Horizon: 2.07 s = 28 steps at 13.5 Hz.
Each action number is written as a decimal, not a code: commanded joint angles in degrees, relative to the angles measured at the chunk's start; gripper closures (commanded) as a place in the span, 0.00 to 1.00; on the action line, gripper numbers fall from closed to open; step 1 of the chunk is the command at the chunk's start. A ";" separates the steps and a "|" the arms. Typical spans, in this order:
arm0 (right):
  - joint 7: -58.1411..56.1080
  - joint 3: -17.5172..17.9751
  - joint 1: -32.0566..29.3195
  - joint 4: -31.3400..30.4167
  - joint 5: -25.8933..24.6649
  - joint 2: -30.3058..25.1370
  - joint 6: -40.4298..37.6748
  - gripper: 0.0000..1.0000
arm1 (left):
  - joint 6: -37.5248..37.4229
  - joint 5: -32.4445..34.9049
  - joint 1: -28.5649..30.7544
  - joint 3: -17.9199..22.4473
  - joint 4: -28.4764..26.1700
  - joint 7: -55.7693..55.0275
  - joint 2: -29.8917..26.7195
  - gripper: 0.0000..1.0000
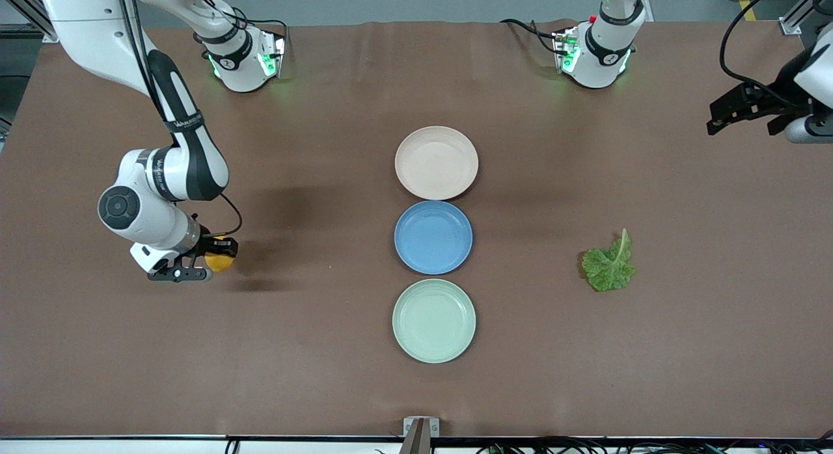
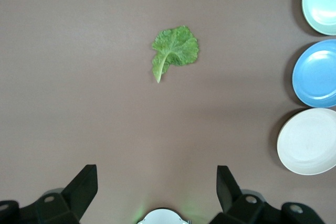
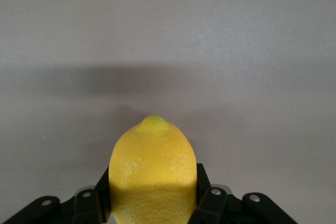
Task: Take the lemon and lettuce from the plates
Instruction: 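Release the lettuce on the table while the right gripper carries the lemon away, then lower the lemon onto the table and open the right gripper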
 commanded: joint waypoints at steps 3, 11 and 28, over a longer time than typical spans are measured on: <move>-2.57 1.74 -1.79 -2.25 1.25 1.35 4.63 0.96 | 1.76 -0.82 0.09 -0.90 -4.39 -1.55 -3.93 0.00; -4.93 3.68 -1.88 -4.10 2.48 1.80 6.93 0.00 | 4.92 1.46 0.10 -0.90 -4.13 -0.67 -3.13 0.00; -5.56 -1.69 -7.68 36.83 -1.92 -7.88 -50.19 0.00 | 5.71 1.46 0.01 -0.90 -4.04 -0.50 -2.52 0.00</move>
